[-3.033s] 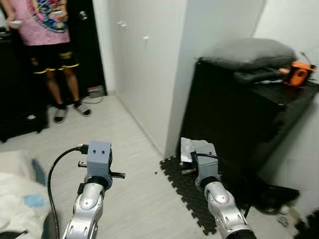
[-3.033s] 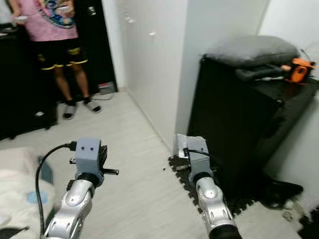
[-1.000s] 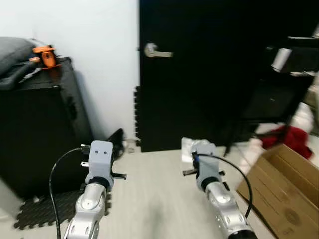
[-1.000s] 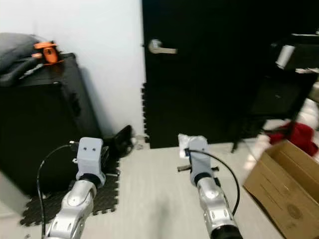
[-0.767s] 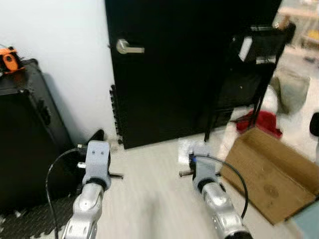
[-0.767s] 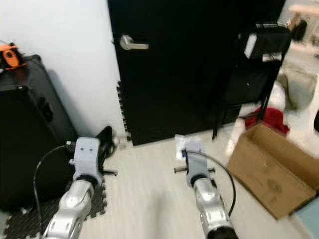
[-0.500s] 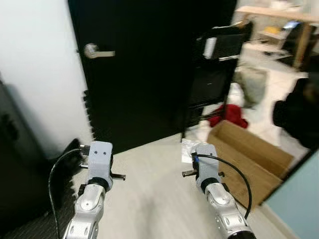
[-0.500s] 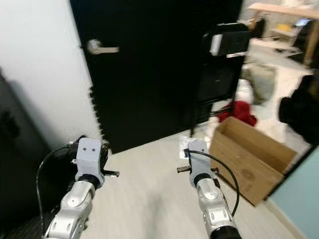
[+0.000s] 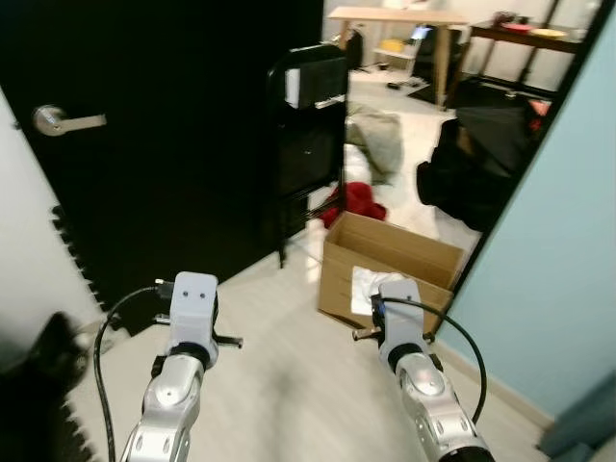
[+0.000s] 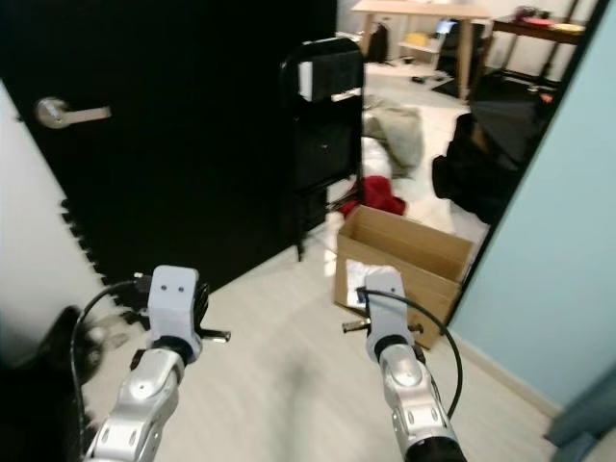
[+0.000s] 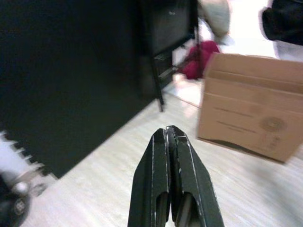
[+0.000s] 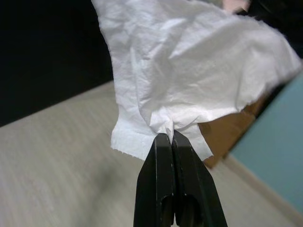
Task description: Clean up the room
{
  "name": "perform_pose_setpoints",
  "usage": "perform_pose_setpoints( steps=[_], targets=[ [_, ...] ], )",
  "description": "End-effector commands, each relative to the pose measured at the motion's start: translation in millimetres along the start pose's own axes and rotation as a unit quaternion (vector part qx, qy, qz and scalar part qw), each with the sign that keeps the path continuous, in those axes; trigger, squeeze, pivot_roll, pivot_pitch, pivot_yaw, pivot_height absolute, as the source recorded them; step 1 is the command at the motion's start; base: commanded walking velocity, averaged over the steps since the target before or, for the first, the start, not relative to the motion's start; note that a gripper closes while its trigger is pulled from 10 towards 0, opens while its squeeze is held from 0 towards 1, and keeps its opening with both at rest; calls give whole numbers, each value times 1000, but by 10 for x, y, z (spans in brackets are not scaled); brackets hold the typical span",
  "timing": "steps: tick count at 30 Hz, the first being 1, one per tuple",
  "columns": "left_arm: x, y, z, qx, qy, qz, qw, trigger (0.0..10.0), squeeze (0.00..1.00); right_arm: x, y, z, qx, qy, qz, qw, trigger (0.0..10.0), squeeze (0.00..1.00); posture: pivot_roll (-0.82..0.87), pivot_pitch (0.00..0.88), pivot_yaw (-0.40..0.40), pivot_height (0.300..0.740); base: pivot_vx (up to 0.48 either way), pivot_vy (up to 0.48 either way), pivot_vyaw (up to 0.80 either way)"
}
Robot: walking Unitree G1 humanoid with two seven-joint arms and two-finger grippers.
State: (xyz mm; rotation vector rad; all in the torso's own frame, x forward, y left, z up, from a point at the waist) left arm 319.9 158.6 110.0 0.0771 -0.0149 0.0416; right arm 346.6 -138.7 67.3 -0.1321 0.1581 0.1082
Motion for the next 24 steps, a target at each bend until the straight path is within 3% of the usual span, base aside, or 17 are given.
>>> perform_pose_setpoints(
  steps=[1,3,24],
  targets=[
    [-12,-2,-93,-7,25,-1,1000,10000,0,-8,-4,-52,9,12,-5,1000,10000,0,-25,91,4,740,0,0,-800],
    [-13,-1,-106,-11,31,0,999,10000,0,-7,-24,-67,11,16,-13,1000,10000,0,-25,91,4,740,0,0,-681],
    [-3,98,-94,0,30,30,999,10000,0,2,-9,-98,10,25,-10,1000,10000,0,-20,99,4,740,0,0,0]
  ],
)
Point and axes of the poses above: a point about 5 cm out from each wrist's last joint towards the gripper, its own x axis pointing out of the wrist towards the gripper, its own z axis along the axis of the wrist's last joint, y = z × x, the point moved 3 cm from there along x, pointing out of the wrist towards the gripper, and after that the axes turned 1 degree about -x, right-handed, at the moved point
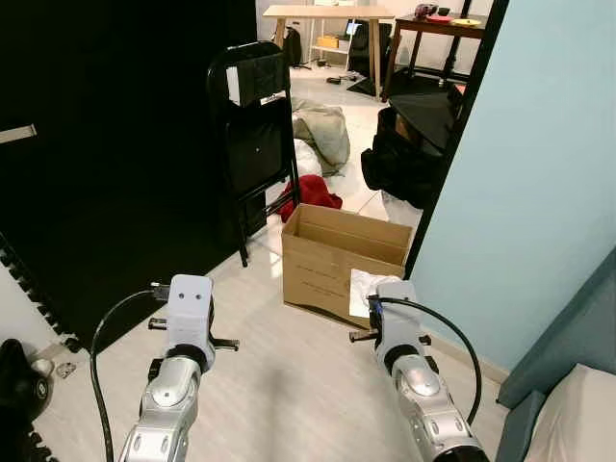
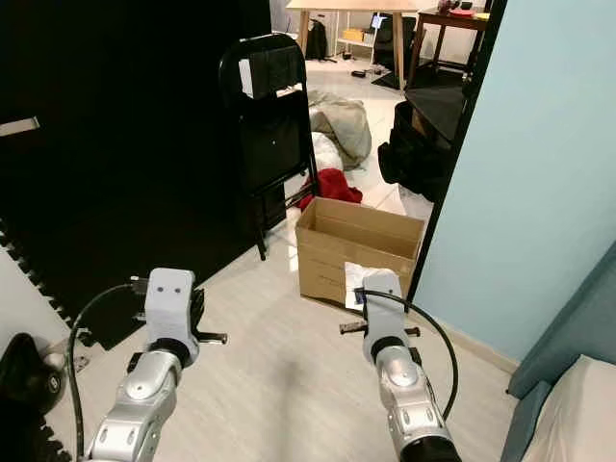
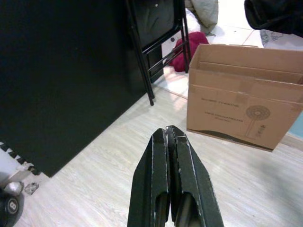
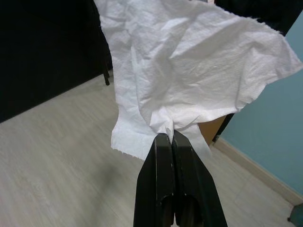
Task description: Clean up the room
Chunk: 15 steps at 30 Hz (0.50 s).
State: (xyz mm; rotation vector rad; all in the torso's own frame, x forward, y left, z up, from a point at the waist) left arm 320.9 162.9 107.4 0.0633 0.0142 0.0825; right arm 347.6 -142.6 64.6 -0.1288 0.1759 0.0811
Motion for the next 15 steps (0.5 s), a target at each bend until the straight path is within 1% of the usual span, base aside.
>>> perform_pose_setpoints(
  steps=[1,15],
  targets=[
    [-11,72,-60,6,13,12,1000,10000,0,-7,30,-69,7,16,3,1000,10000,0,-20,99,5,740,0,0,0],
    [-9,93,-44,14,6,13,1000,10000,0,-2,72,-86,12,22,10,1000,10000,0,-18,99,9,740,308,0,0]
  ],
)
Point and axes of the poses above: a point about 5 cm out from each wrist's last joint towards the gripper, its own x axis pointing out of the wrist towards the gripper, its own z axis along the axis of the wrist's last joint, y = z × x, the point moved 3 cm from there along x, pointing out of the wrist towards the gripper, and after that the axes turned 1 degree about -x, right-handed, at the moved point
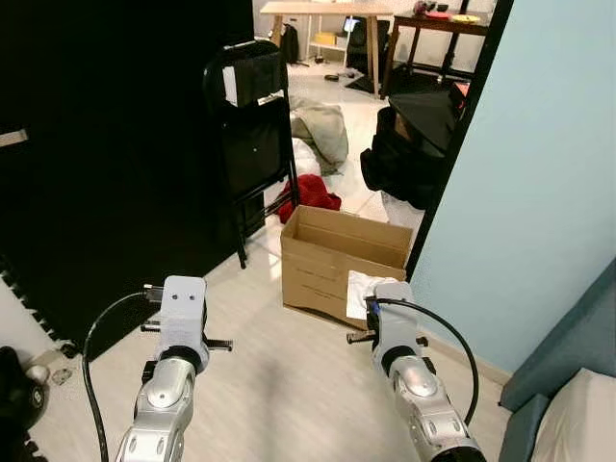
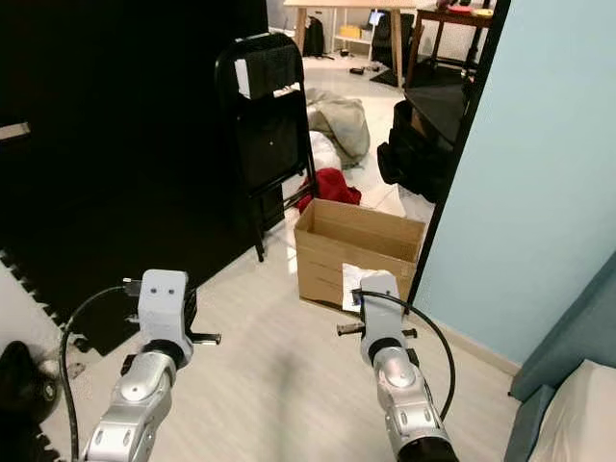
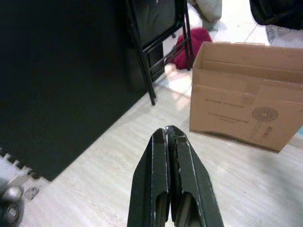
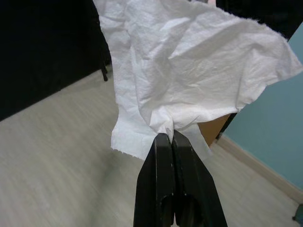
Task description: Clean up the room
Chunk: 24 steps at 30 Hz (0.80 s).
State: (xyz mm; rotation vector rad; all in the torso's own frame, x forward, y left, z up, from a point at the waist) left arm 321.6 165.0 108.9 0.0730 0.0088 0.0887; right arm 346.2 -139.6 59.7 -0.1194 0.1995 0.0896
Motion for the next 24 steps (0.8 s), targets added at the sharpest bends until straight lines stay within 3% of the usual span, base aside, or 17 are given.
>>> perform_pose_setpoints(
  steps=[1,24],
  targets=[
    [-15,73,-57,9,9,10,1000,10000,0,2,36,-40,8,11,4,1000,10000,0,-18,99,9,740,307,0,0],
    [-6,96,-39,15,6,7,1000,10000,0,2,59,-62,9,14,3,1000,10000,0,-8,96,15,740,301,0,0]
  ],
)
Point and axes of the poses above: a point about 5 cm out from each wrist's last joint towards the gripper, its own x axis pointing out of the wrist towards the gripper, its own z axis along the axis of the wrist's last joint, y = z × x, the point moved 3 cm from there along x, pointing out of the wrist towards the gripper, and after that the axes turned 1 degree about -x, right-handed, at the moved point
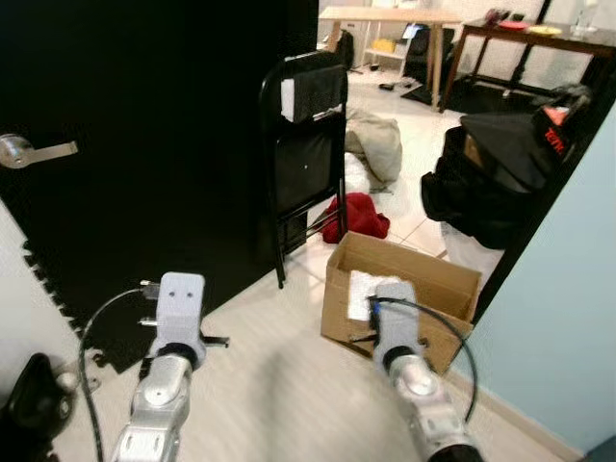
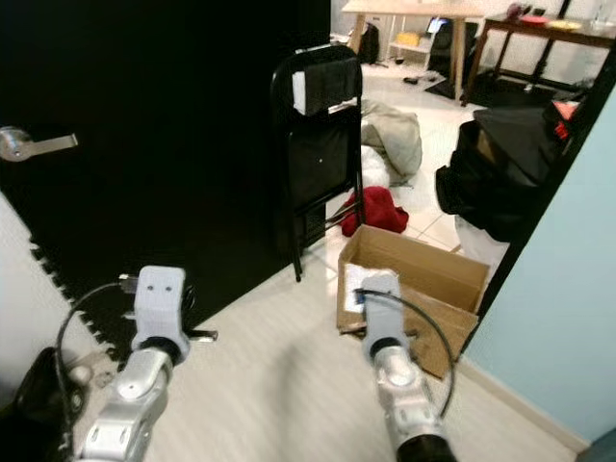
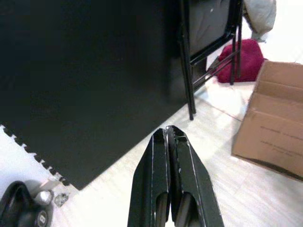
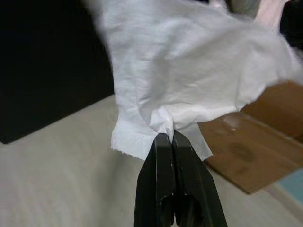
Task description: Clean up the room
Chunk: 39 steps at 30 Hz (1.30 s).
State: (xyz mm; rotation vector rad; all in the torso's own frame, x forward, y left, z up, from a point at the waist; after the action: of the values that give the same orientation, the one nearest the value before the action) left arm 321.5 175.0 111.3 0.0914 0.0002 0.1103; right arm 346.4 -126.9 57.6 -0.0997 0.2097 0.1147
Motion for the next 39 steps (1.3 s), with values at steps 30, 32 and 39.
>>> perform_pose_setpoints(
  steps=[30,32,39],
  targets=[
    [17,-47,-62,6,11,-15,1000,10000,0,-21,-84,-64,13,11,-21,1000,10000,0,-13,69,28,740,295,0,-247],
    [26,-52,-58,6,11,-16,1000,10000,0,-21,-86,-64,13,11,-21,1000,10000,0,-14,70,26,740,292,0,-800],
    [45,-61,-43,4,9,-15,1000,10000,0,-18,-82,-57,10,9,-18,1000,10000,0,-14,75,26,740,286,0,-114]
  ],
)
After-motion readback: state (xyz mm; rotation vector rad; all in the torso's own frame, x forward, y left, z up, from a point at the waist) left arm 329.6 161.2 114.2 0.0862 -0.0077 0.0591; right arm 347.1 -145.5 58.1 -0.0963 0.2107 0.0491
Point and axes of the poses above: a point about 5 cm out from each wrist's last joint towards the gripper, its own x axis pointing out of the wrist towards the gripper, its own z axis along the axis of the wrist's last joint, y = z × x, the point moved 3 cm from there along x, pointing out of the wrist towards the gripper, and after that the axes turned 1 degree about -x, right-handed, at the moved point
